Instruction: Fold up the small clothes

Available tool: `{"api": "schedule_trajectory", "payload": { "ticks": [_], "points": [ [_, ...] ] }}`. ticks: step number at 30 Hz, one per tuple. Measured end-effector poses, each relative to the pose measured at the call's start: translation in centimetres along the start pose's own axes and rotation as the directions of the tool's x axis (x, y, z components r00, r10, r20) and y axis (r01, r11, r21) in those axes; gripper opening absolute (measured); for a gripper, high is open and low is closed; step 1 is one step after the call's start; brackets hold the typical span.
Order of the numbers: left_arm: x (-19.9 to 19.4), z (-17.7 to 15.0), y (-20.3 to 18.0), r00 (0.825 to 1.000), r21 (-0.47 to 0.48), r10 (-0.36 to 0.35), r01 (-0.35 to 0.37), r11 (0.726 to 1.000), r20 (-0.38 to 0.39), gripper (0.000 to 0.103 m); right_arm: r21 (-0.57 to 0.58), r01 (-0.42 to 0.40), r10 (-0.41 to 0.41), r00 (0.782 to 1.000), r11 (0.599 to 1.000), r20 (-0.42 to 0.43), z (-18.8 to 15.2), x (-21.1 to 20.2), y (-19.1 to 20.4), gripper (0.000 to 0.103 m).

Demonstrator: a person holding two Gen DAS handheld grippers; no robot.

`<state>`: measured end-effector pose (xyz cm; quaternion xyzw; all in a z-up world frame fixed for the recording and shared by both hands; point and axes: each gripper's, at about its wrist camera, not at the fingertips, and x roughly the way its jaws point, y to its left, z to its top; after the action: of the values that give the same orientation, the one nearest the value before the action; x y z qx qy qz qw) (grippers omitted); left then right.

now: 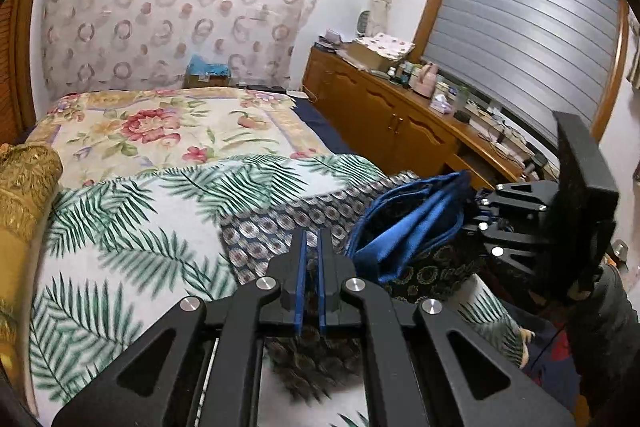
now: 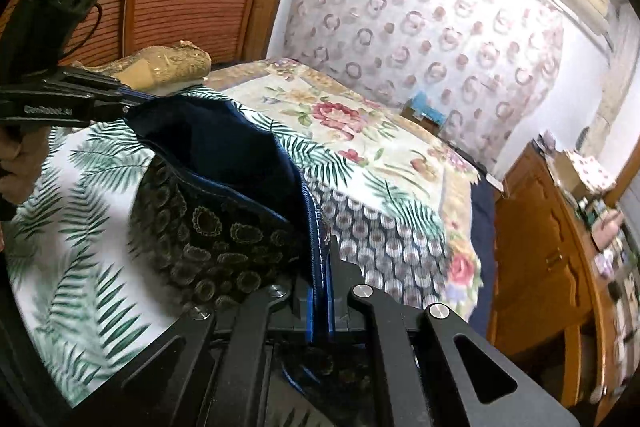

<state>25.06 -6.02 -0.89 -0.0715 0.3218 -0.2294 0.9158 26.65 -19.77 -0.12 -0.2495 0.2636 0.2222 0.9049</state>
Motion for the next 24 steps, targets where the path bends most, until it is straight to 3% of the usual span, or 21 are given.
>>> {"api": "schedule_trajectory", "payload": {
  "ticks": [5, 6, 9, 15, 17, 21, 22, 23, 24],
  "points": [
    [1.8, 0.7, 2.0, 0.999, 0.004, 0.049, -0.049, 0.999, -0.018, 0.007, 0.004, -0.037, 0.037, 0.999, 0.999, -0.017, 0.5, 4.9, -1.5, 0.004],
    [2.3, 0.8, 2.2, 0.997, 0.014, 0.070, -0.070, 0.997, -0.026, 0.020, 0.007, -0.042, 0.042, 0.999, 0.999, -0.022, 0.3, 5.5, -1.7, 0.004],
    [3.1, 0.8, 2.8, 0.995, 0.041, 0.097, -0.095, 0.995, -0.030, 0.042, 0.018, -0.052, 0.052, 0.998, 0.999, -0.033, 0.3, 7.0, -2.9, 0.004],
    [4.9, 0.8, 4.0, 0.990, 0.054, 0.103, -0.098, 0.994, -0.093, 0.043, 0.085, -0.076, 0.081, 0.995, 0.994, -0.060, 0.8, 8.8, -5.0, 0.004],
    [5.0, 0.7, 4.4, 0.990, 0.051, 0.106, -0.102, 0.993, -0.095, 0.043, 0.096, -0.066, 0.073, 0.995, 0.993, -0.070, 1.3, 9.3, -5.5, 0.017],
    [4.2, 0.8, 5.3, 0.992, 0.024, 0.111, -0.110, 0.994, -0.067, 0.043, 0.144, -0.048, 0.058, 0.996, 0.988, -0.064, 1.8, 9.5, -6.3, 0.029],
    [4.0, 0.9, 5.5, 0.992, 0.021, 0.115, -0.114, 0.993, -0.061, 0.049, 0.165, -0.047, 0.058, 0.996, 0.985, -0.064, 2.0, 9.7, -6.7, 0.034],
    [3.9, 1.0, 5.7, 0.992, 0.017, 0.113, -0.113, 0.993, -0.054, 0.070, 0.179, -0.035, 0.047, 0.997, 0.983, -0.066, 2.1, 9.8, -7.0, 0.036],
    [3.8, 1.0, 5.8, 0.993, 0.011, 0.105, -0.105, 0.994, -0.049, 0.082, 0.186, -0.025, 0.038, 0.997, 0.982, -0.068, 2.2, 10.0, -7.0, 0.036]
  ]
}}
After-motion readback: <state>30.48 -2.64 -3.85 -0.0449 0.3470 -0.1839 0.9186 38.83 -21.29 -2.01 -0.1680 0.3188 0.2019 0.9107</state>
